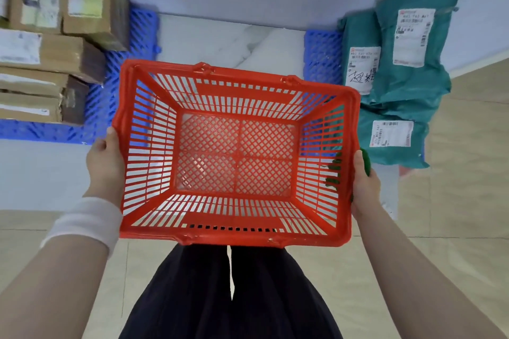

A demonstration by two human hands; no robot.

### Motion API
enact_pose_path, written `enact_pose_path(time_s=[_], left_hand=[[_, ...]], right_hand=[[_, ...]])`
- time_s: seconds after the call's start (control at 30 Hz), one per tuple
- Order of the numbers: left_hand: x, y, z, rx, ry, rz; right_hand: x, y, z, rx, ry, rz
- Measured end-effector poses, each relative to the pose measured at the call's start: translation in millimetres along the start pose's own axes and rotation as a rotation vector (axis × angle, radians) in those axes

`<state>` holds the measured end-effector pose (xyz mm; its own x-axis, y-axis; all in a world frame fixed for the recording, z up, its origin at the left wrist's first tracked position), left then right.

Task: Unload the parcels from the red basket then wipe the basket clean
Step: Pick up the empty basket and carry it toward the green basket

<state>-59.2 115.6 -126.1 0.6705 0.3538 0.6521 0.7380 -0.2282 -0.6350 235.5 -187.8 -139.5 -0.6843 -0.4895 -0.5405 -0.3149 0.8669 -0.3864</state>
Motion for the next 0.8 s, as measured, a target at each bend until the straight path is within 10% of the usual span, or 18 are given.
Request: enact_pose_path(time_s=[0.8], left_hand=[[-229.3,-322.9,-78.1,0.395,-0.152,-0.42]], right_hand=[[106.2,130.3,-258.5,-0.338,-0.333,-0.085]])
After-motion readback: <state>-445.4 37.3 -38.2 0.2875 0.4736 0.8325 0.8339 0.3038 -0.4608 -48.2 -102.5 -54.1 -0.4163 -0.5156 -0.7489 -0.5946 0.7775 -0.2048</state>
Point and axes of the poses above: each hand's wrist, its own z-axis towards the middle knuckle, its own y-axis out of the palm, x = y × z, the point moved 1 cm from there along z, towards the middle knuckle, and after that the axes turned 6 degrees about y, right-handed, at the moved point
